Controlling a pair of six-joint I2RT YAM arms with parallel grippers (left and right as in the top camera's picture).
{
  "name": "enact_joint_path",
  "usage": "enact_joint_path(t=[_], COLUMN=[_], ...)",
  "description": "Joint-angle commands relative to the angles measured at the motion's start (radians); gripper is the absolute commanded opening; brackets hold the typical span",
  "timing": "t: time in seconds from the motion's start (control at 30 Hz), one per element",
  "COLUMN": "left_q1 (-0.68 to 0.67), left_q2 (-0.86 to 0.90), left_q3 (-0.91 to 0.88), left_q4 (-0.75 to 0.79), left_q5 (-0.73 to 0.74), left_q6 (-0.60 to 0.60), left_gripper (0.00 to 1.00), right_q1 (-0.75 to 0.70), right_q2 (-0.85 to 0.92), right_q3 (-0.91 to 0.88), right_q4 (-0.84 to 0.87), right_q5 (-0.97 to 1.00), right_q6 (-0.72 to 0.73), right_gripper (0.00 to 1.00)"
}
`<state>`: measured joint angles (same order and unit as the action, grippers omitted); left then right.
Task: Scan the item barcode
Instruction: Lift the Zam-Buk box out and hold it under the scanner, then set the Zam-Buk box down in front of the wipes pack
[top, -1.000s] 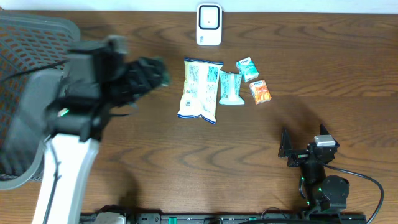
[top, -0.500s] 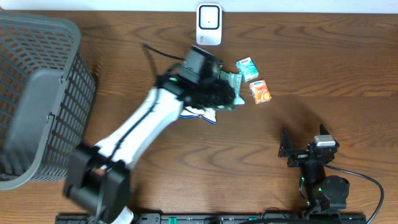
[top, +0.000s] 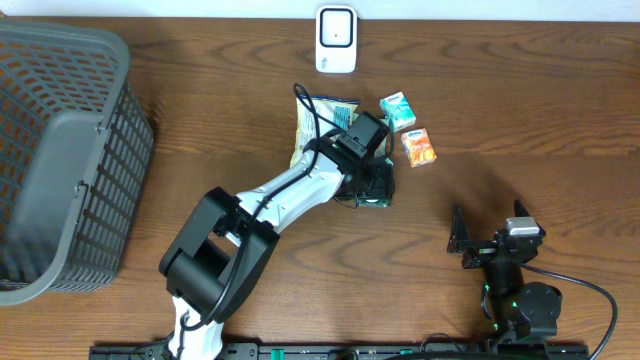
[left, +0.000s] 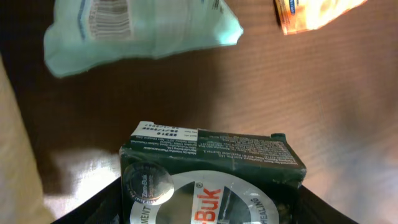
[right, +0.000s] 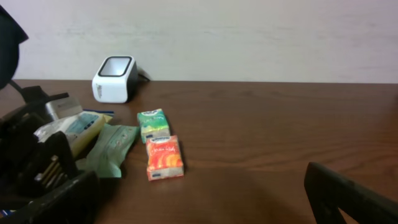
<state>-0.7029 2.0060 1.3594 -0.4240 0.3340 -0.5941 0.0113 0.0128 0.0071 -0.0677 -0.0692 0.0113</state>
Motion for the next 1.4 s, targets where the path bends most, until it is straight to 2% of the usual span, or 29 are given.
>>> enact_joint_path(t=[0.0, 0.27, 0.87, 0.9, 0.93, 1.37], left_q1=[-0.010, -0.002, 0.017, 0.017, 0.017, 0.017], left_q2=[0.010, 0.005, -0.060, -0.060, -0.060, -0.060], left_q3=[0.021, 0.021, 0.021, 0.021, 0.021, 0.021], left_q4=[0.019, 0.064, 0.059, 0.058, 0.057, 0.040], left_q5=[-0.034, -0.032, -0.033, -0.033, -0.034, -0.034], left_q6=[0.014, 0.014, 0.014, 0.014, 0.014, 0.014], left_gripper=[0.62, 0.63, 0.61, 0.63, 0.98, 0.98], right_q1=[-0.005, -0.005, -0.005, -0.005, -0.005, -0.005], right_q2=[-0.005, -0.005, -0.005, -0.005, -0.005, -0.005], right_q3=[-0.001, -0.001, -0.001, -0.001, -0.001, -0.001], right_q4=[-0.004, -0.004, -0.004, -0.004, -0.004, -0.004], right_q5=[0.007, 0.007, 0.007, 0.007, 0.007, 0.007], right_q6=[0.010, 0.010, 0.010, 0.010, 0.010, 0.010], right_gripper=[0.99, 0.99, 0.99, 0.99, 0.99, 0.99])
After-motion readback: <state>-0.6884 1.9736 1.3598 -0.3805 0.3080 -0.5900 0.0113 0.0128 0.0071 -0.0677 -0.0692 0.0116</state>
